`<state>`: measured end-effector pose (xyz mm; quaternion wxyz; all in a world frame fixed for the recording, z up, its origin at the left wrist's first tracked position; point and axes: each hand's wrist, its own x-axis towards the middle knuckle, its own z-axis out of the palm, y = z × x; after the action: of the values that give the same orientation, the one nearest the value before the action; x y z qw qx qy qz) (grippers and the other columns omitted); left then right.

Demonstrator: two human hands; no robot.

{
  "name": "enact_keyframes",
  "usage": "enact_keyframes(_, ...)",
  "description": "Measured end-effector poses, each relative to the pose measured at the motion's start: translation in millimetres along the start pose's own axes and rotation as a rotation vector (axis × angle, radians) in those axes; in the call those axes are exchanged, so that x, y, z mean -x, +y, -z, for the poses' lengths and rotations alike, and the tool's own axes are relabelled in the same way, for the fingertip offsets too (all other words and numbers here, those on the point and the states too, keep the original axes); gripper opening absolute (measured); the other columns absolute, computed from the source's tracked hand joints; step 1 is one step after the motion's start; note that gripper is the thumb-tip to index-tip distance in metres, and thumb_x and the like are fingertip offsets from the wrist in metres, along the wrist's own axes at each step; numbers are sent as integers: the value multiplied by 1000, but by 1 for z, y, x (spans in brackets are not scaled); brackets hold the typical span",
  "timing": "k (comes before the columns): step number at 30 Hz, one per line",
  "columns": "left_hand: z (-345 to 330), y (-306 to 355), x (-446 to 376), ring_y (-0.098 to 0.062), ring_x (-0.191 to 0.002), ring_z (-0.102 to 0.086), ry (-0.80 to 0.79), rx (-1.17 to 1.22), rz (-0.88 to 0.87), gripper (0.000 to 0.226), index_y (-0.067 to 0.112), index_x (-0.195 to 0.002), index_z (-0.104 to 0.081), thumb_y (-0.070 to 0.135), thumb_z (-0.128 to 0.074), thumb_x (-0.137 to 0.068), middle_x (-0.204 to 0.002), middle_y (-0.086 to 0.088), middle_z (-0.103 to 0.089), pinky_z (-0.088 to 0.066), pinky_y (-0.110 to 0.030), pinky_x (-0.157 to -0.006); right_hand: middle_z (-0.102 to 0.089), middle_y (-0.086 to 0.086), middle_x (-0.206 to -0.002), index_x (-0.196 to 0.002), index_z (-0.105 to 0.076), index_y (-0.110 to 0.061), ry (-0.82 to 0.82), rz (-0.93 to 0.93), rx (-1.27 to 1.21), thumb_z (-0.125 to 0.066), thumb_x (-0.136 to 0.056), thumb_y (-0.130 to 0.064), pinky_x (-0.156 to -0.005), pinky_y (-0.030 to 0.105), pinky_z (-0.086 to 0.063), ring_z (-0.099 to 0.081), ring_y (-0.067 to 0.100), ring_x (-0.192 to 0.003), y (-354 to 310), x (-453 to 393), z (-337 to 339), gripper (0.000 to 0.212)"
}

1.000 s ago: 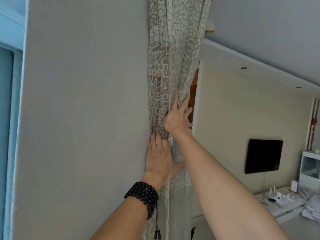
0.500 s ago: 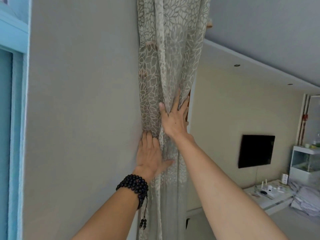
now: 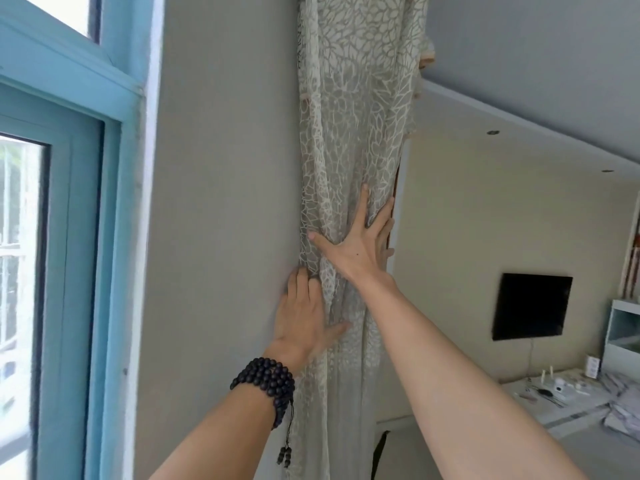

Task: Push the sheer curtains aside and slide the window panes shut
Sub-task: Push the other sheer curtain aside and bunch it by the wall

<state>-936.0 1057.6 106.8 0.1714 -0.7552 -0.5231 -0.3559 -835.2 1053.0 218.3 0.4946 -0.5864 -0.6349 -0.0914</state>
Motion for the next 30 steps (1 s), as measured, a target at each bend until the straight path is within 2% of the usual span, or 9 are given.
enact_keyframes(6,27,-7,20,-30,-137,-31,89,206,-1,100,7,-143,-25,74,-59,-78,-148,-12,-27,-32,-41,-114,44,6,-157,-141,35,-57,-6,-4,-40,-66,-62,-87,-108,82,-4,19,45,-151,-5,20,12,132)
enact_keyframes(11,50,-20,38,-28,-147,-20,33,278,-10,112,7,-155,-8,73,-59,-80,-161,-10,-15,-25,-41,-120,44,4,-158,-142,35,-57,-34,-5,-61,-65,-64,-87,-111,79,-5,20,41,-152,-14,43,26,130)
enact_keyframes(18,91,-32,78,-22,-152,-12,5,354,-43,115,18,-158,7,75,-55,-80,-167,-6,-4,-19,-38,-121,45,0,-157,-141,33,-59,-99,-23,-99,-67,-69,-82,-115,75,-6,23,35,-152,-39,86,47,125)
enact_keyframes(23,131,-34,103,-24,-150,-18,34,348,-90,113,23,-158,11,71,-57,-82,-166,-6,-7,-30,-41,-116,46,-1,-156,-139,35,-59,-117,-57,-71,-64,-70,-84,-114,74,-4,24,34,-152,-60,113,66,124)
enact_keyframes(26,159,-34,120,-28,-147,-22,48,310,-109,111,26,-158,12,69,-57,-82,-166,-5,-8,-40,-48,-110,47,-1,-156,-138,36,-60,-123,-66,-64,-62,-68,-87,-114,75,-4,24,35,-152,-73,133,79,123)
enact_keyframes(30,188,-34,142,-23,-150,-17,105,287,-178,106,20,-160,4,65,-53,-83,-166,-6,-12,-34,-49,-114,45,-1,-157,-138,37,-59,-115,-70,-9,-56,-65,-92,-114,74,-7,23,34,-152,-84,158,94,122)
